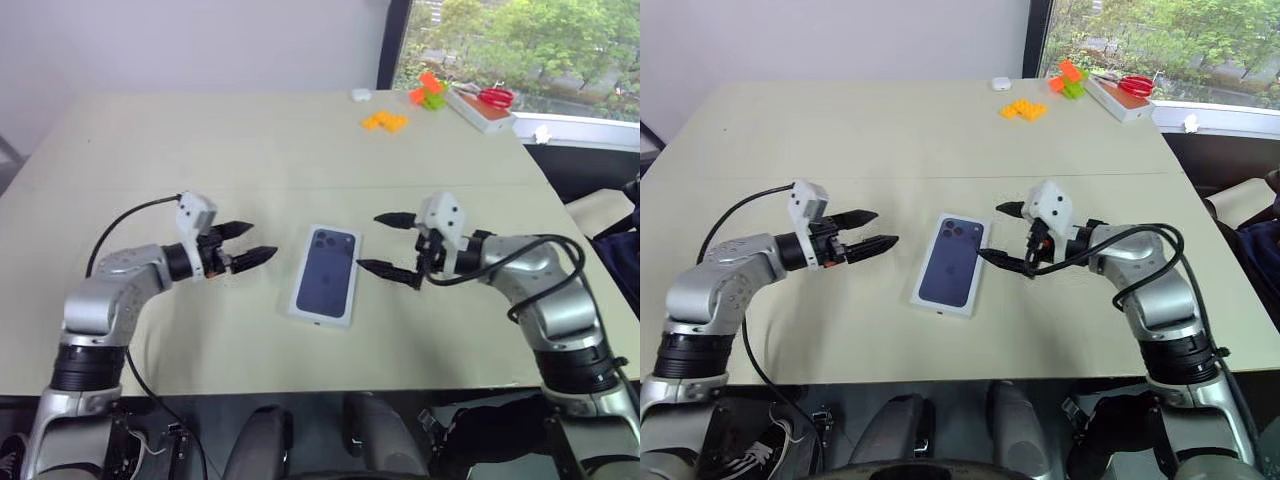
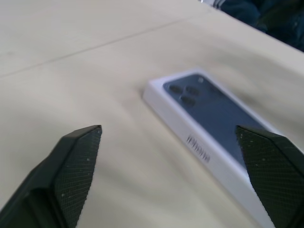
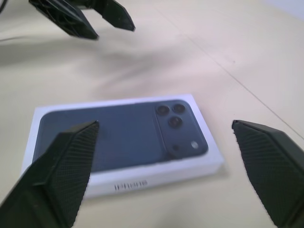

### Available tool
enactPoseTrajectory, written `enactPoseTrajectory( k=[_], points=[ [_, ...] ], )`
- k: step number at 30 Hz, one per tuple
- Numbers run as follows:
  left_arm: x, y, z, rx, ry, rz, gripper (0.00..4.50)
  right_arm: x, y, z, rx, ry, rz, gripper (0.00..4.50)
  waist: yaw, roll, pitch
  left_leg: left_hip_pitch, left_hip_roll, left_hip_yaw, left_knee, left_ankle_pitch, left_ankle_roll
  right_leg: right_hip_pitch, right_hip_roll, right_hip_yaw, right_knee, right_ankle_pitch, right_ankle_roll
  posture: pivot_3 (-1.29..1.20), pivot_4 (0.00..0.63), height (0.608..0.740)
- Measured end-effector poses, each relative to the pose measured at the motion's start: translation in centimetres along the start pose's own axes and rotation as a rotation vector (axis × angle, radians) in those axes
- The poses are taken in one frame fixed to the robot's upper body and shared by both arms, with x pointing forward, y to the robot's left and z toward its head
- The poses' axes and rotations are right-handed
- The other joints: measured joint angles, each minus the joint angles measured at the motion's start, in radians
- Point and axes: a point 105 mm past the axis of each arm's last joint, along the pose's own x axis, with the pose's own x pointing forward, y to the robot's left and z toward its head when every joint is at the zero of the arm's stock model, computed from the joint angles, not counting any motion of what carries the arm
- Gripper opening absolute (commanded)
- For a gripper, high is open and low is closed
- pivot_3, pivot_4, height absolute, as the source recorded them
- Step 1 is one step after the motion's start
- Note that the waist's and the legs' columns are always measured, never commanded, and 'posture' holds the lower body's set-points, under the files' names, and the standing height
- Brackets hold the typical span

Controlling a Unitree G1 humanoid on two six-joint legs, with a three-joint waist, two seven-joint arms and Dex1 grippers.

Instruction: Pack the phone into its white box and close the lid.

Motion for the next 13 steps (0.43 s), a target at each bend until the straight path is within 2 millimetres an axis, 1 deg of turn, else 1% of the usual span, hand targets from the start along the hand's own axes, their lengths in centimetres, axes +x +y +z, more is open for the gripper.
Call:
enactPoseTrajectory(
  k=[2,5,8,10,13],
  points=[
    [-0.8,1.0,0.2,0.029,0.016,0.012,4.45,-0.8,-0.8,0.1,0.004,-0.001,-0.009,4.45,0.000,0.000,0.000,0.000,0.000,0.000,0.000,0.000,0.000,0.000,0.000,0.000,0.000,0.000,0.000,0.00,0.150,0.740],
    [-1.7,1.6,0.4,0.075,0.027,0.000,4.45,-1.7,-1.3,0.0,0.008,0.006,0.002,4.45,0.002,0.000,0.000,-0.001,0.000,0.000,0.000,0.000,0.001,-0.001,-0.001,0.000,0.000,0.000,0.000,0.00,0.150,0.740],
    [-3.4,2.3,0.3,0.096,0.061,0.014,4.45,-3.9,-2.0,-0.9,0.022,0.042,-0.020,4.45,0.002,0.000,0.000,-0.006,0.000,0.001,0.000,-0.001,0.001,-0.005,-0.002,0.000,0.000,0.000,0.001,0.00,0.150,0.740],
    [-4.2,2.6,0.3,0.095,0.056,0.033,4.45,-4.8,-2.2,-1.1,0.023,0.053,-0.035,4.45,0.002,0.000,0.000,-0.010,0.000,0.001,0.000,-0.001,0.001,-0.010,-0.002,0.000,0.000,0.002,0.004,0.00,0.150,0.740],
    [-5.4,2.4,-1.3,0.057,0.072,0.051,4.45,-6.3,-1.8,-2.5,0.030,0.104,-0.038,4.45,0.000,0.001,0.000,-0.013,0.000,0.001,0.000,-0.001,0.002,-0.013,-0.002,0.000,0.001,0.002,0.004,0.00,0.150,0.740]
  ],
)
